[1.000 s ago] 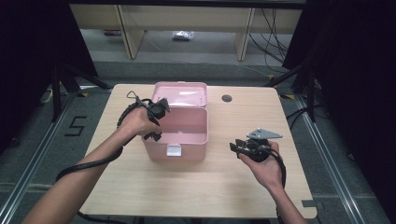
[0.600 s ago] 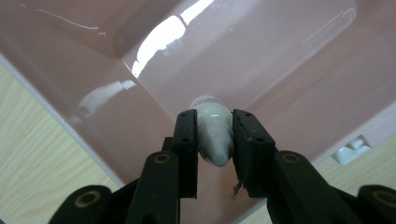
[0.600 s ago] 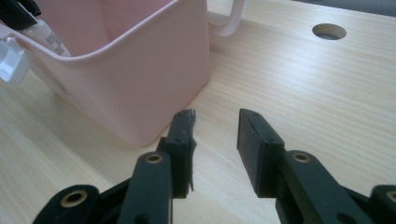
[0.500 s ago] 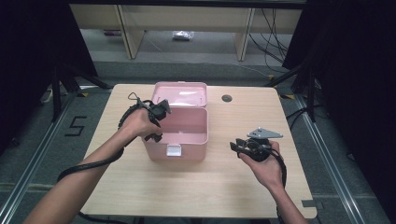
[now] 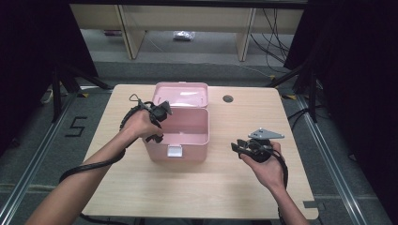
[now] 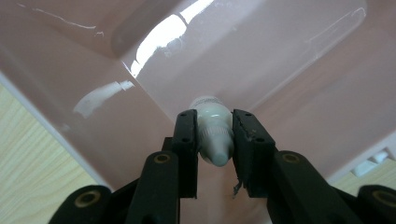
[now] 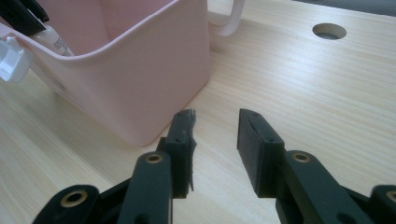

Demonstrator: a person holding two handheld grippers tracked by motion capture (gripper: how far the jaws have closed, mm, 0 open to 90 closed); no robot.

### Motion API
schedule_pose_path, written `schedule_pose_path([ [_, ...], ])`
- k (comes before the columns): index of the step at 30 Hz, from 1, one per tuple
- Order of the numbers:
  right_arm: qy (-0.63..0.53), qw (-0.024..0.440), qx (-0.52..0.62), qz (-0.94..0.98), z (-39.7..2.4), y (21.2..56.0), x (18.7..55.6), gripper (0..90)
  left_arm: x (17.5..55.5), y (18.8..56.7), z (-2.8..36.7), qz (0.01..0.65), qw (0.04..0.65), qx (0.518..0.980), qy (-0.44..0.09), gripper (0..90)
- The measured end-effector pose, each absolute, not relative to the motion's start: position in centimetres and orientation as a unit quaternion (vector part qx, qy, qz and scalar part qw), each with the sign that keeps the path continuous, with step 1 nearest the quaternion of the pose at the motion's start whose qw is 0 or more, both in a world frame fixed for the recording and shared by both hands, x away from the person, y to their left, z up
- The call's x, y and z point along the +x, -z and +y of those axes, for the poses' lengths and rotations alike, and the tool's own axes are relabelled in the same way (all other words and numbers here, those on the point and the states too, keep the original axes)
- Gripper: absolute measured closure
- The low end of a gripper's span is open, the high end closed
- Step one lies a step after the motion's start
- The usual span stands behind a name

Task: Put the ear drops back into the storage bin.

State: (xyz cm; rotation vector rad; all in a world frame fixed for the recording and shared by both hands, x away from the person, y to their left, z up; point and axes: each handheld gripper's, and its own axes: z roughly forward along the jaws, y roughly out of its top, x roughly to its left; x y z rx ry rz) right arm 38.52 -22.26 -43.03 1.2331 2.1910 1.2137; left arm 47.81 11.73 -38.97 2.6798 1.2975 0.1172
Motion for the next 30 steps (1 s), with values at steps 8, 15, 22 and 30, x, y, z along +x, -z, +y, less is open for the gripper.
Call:
schedule_pose_path([
  [8, -0.429, 0.165, 0.447, 0.768, -22.09, 42.96, 38.33, 66.9, 47.99, 39.29, 11.76, 0.436, 0.082, 0.895, -0.039, 71.3],
  [15, -0.431, 0.170, 0.440, 0.769, -22.15, 42.99, 38.42, 66.9, 48.18, 39.55, 11.75, 0.436, 0.081, 0.896, -0.037, 71.3],
  [22, -0.429, 0.166, 0.443, 0.769, -22.15, 42.83, 38.35, 66.9, 48.30, 39.81, 11.81, 0.435, 0.078, 0.896, -0.037, 71.3],
  [30, -0.428, 0.177, 0.431, 0.774, -22.27, 42.79, 38.49, 66.9, 48.41, 39.99, 11.83, 0.435, 0.077, 0.896, -0.037, 71.3],
])
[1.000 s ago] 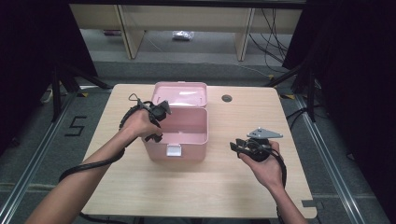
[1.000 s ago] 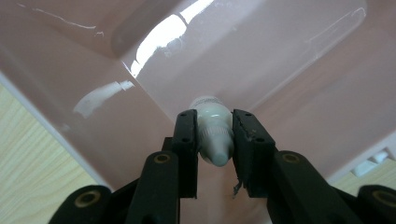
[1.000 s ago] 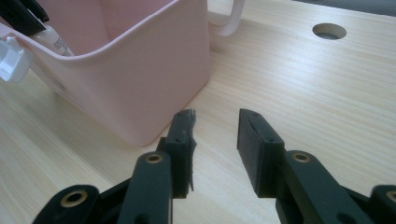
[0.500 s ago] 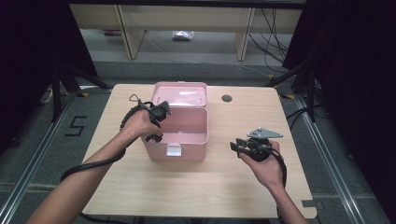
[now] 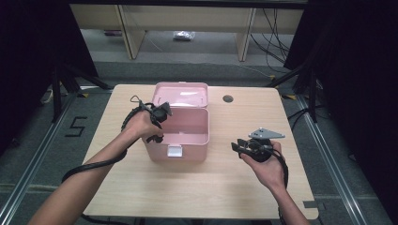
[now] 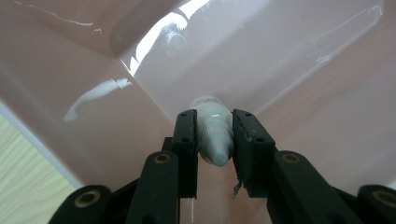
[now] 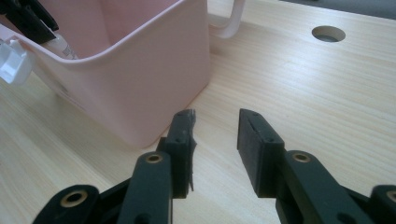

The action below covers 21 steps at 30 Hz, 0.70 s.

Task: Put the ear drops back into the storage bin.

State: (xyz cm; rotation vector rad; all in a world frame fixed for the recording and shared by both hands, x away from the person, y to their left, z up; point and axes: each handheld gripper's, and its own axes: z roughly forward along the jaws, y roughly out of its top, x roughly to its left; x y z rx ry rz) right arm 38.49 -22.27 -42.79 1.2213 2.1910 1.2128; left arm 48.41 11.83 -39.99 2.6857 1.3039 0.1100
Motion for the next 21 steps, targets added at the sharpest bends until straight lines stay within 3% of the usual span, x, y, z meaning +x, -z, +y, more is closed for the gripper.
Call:
schedule_pose_path([
  [21, -0.433, 0.175, 0.432, 0.771, -22.39, 42.71, 38.53, 66.9, 48.61, 40.19, 11.61, 0.433, 0.073, 0.897, -0.038, 71.3],
])
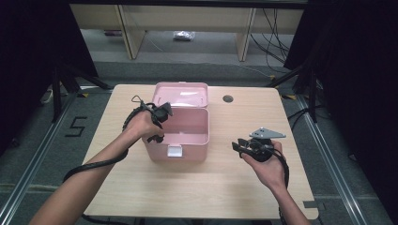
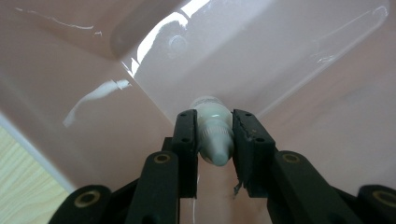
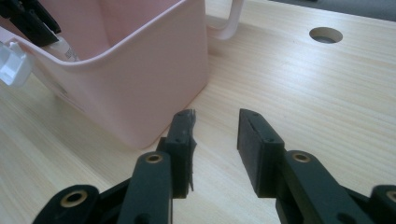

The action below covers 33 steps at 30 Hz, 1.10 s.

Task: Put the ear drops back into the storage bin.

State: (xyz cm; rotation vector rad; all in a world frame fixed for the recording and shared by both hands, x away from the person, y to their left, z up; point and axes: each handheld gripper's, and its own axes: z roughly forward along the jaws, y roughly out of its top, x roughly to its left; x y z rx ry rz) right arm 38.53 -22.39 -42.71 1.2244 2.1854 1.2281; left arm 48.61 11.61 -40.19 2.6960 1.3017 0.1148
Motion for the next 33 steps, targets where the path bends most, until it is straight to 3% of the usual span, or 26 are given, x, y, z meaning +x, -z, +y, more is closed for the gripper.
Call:
schedule_pose_path([
  [33, -0.432, 0.166, 0.448, 0.765, -22.31, 42.35, 38.31, 66.4, 48.73, 39.82, 11.65, 0.441, 0.085, 0.892, -0.046, 68.2],
])
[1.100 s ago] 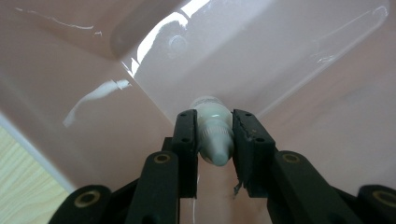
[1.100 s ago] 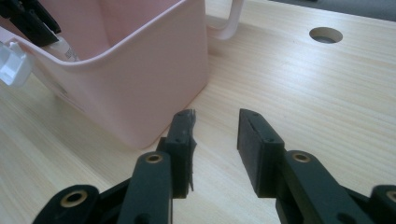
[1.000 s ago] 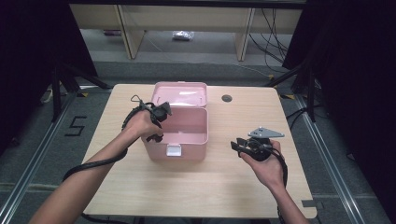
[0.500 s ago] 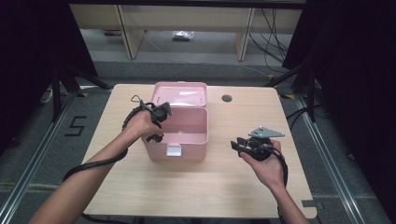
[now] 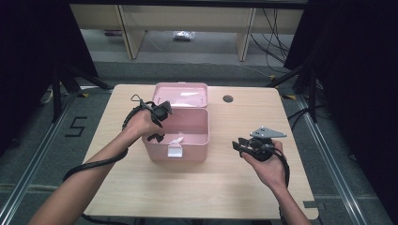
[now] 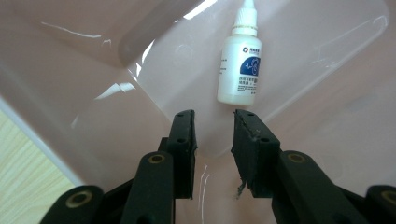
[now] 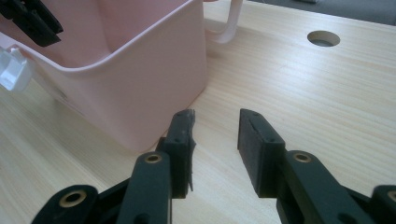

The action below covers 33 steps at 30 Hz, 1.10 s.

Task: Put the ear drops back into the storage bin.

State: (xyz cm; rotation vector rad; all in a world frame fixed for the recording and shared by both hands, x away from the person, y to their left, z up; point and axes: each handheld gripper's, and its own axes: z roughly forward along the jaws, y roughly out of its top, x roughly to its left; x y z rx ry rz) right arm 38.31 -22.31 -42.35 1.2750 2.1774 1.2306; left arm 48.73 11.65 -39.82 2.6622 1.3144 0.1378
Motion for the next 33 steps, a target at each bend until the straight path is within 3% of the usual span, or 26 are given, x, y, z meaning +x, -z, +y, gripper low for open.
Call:
schedule_pose_path([
  [6, -0.432, 0.184, 0.433, 0.769, -22.5, 42.2, 38.5, 66.4, 48.8, 38.8, 11.8, 0.426, 0.080, 0.900, -0.049, 67.2],
  [22, -0.440, 0.170, 0.452, 0.757, -22.4, 42.0, 38.9, 65.7, 47.0, 35.4, 13.8, 0.425, 0.199, 0.877, -0.104, 57.0],
  [24, -0.438, 0.189, 0.438, 0.762, -22.7, 41.9, 39.2, 65.5, 46.5, 35.1, 14.2, 0.424, 0.216, 0.872, -0.114, 54.9],
  [27, -0.436, 0.169, 0.457, 0.757, -22.7, 41.6, 39.3, 65.4, 45.8, 34.6, 14.7, 0.420, 0.243, 0.866, -0.123, 50.4],
  [33, -0.445, 0.183, 0.443, 0.756, -23.2, 41.3, 40.0, 65.0, 44.4, 34.1, 15.3, 0.413, 0.273, 0.859, -0.134, 46.6],
])
